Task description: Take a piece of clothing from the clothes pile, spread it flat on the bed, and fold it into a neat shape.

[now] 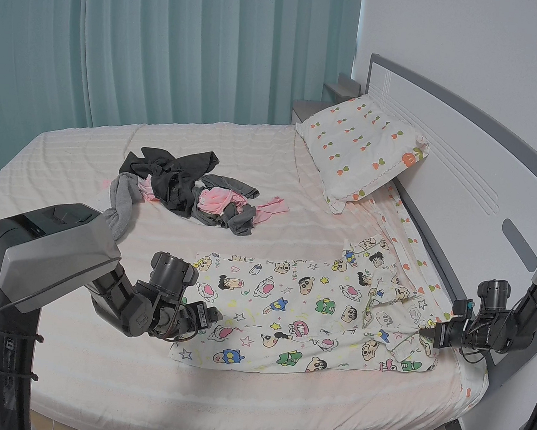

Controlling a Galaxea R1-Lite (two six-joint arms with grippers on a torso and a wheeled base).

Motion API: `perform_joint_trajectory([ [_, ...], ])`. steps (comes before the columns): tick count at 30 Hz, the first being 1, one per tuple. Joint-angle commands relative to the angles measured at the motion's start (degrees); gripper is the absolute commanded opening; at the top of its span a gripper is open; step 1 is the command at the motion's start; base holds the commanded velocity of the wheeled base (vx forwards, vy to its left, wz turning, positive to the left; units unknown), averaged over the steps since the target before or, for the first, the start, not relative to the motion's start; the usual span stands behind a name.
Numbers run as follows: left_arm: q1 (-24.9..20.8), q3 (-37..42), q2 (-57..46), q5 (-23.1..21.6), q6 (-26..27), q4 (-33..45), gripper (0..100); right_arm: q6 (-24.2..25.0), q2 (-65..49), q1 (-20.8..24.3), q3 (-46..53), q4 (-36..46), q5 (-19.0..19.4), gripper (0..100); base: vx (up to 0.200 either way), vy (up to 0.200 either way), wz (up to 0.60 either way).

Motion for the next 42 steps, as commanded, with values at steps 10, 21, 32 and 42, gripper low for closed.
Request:
perform_joint_trajectory([
  [10,-0.7,2.3,1.3,-5.5,3.6,-11.1,100,-0.1,-0.2,0.0,1.5,-0.5,0.3,0,0.0,0.0,0.0],
  [21,-0.9,3.2,5.5,-4.9,9.5,-13.2,100,-0.1,-0.2,0.1,2.4,-2.5,0.3,0,0.0,0.0,0.0],
  [32,-0.9,2.8,6.9,-4.8,9.9,-15.1,0,-0.1,-0.1,0.1,2.5,-2.5,0.3,0,0.0,0.0,0.0],
  [42,-0.9,4.3,5.6,-0.5,9.5,-16.4,0,-0.1,-0.1,0.1,2.5,-2.5,0.3,0,0.0,0.0,0.0],
])
